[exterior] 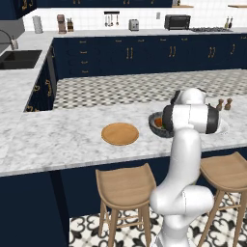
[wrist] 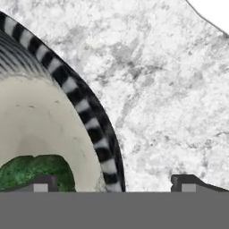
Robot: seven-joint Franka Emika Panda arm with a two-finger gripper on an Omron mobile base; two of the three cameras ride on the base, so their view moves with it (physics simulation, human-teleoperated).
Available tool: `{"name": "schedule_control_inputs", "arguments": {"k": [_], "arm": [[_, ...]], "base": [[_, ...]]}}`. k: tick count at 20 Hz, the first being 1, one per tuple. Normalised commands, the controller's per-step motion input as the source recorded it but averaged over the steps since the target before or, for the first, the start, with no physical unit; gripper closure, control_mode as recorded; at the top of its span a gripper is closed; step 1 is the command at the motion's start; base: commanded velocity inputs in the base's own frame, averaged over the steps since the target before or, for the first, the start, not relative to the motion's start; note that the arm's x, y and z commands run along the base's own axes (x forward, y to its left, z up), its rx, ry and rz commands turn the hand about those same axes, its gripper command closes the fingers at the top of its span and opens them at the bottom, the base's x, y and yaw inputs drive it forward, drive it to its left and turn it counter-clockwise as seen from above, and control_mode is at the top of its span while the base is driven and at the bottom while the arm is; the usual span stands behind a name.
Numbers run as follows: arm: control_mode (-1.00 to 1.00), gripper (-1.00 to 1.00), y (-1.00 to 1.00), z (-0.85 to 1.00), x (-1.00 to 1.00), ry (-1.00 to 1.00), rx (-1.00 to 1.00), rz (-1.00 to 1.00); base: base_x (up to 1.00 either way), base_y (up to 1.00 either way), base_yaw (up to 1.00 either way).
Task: Pick the chicken drumstick and broccoli from their plates and place them in the bowl. Then put the bowl in the fridge.
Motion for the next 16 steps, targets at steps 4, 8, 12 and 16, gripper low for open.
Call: {"name": "schedule_control_inputs", "arguments": {"k": [4,8,12,16], "arm": [[-1.00,1.00,0.15,-0.33,0.31,0.05,0.00,0.00],[-1.00,1.00,0.10,-0.13,0.18,0.01,0.00,0.00],[-1.00,1.00,0.00,-0.08,0.08,0.00,0.00,0.00],[-1.00,1.00,0.00,0.00,-0.06,0.00,0.00,-0.01]], "base": [[0.00,0.00,0.00],[0.00,0.00,0.00],[0.00,0.00,0.00],[0.00,0.00,0.00]]}}
